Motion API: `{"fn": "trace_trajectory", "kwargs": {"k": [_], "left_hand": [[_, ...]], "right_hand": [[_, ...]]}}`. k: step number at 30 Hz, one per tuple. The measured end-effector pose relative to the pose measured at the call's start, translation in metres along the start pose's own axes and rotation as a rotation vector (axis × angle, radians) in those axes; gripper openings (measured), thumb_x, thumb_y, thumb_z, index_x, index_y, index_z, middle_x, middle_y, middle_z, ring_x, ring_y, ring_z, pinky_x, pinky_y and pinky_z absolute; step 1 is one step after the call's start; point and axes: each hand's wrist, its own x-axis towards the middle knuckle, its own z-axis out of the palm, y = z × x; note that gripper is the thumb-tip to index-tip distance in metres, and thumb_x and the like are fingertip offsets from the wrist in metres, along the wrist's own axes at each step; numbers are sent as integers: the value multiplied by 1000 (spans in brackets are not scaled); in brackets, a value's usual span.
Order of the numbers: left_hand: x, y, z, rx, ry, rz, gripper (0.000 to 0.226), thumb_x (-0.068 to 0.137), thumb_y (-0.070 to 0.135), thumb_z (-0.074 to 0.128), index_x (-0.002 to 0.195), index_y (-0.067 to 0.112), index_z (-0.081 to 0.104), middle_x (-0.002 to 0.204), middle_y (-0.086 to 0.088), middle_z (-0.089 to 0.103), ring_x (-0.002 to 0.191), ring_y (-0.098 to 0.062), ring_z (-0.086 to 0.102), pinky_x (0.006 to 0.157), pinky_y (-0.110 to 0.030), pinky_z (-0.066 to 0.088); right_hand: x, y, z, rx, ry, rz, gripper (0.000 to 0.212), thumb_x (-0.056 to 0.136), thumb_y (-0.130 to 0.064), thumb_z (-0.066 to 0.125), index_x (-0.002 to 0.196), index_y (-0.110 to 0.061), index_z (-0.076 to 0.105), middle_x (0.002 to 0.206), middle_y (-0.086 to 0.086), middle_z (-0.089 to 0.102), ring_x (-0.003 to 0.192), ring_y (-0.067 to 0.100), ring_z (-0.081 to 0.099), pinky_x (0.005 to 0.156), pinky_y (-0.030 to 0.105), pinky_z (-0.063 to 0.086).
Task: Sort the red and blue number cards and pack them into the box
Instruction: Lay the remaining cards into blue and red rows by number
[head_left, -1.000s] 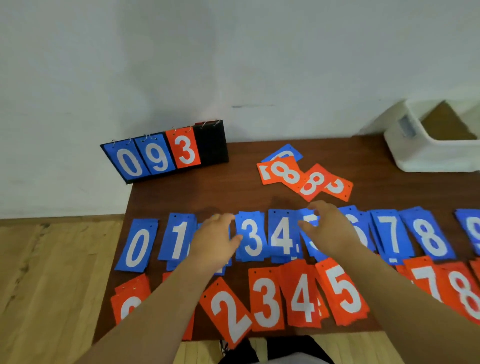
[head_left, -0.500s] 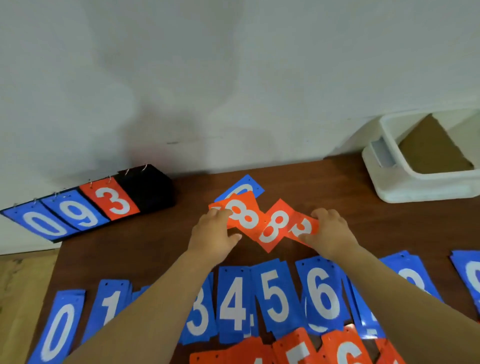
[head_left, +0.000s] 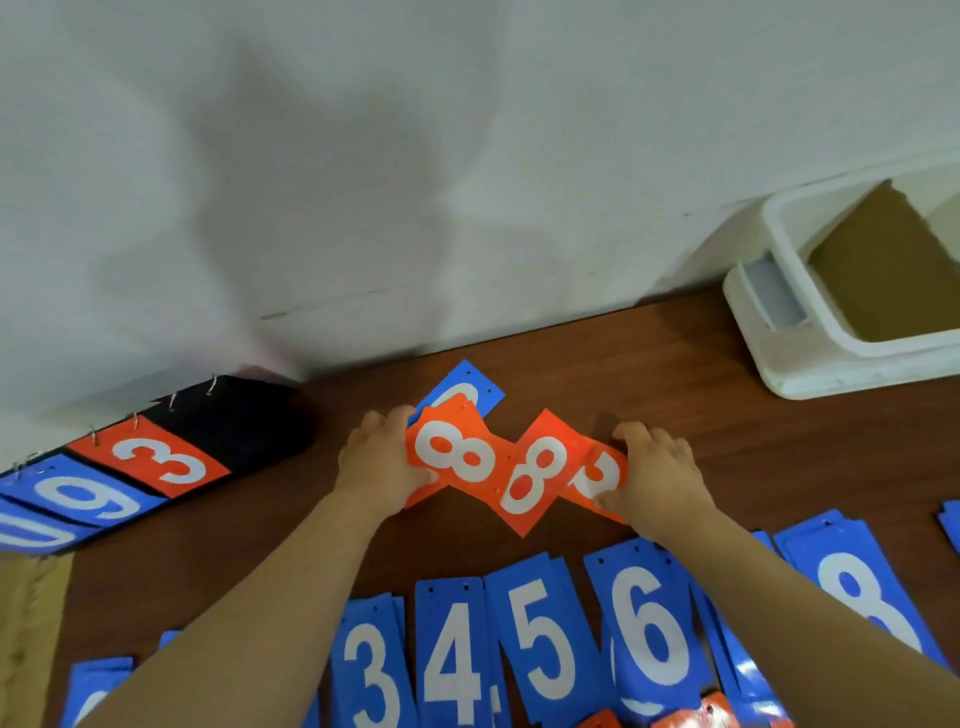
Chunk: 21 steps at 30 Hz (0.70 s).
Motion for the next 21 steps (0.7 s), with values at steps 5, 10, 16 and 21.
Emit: {"fn": "trace_trajectory", "kwargs": {"k": [5,10,16,21], "left_hand": [[-12,-6,6,-188,79,-32,72,86,30,79,147,30,40,138,-2,54,121,-23,60,93,-42,57],[-32,-15,1,-440,155,-131,60,102,16,57,153,33,33,141,-6,54,120,-27,60,80,-37,56],[-67,-32,-11,-642,292,-223,62,102,18,58,155,35,31,130,-3,60,103,-18,64,72,-32,56],[-103,-55,-18,-779,369,-311,54,101,19,57,149,33,38,131,-5,63,111,-25,65,85,-44,60]], "right_hand": [[-3,2,1,192,29,68,70,80,-31,82,137,-25,42,134,6,48,110,28,59,80,36,52],[-17,16,-3,464,170,156,68,86,-21,77,142,-21,38,138,10,47,104,24,57,79,35,50],[-49,8,-18,597,294,91,60,96,-20,66,142,-38,32,136,3,59,118,28,62,91,45,58],[-79,-7,-21,633,338,15,40,100,-21,58,130,-40,41,111,2,68,88,27,71,68,43,62]]}}
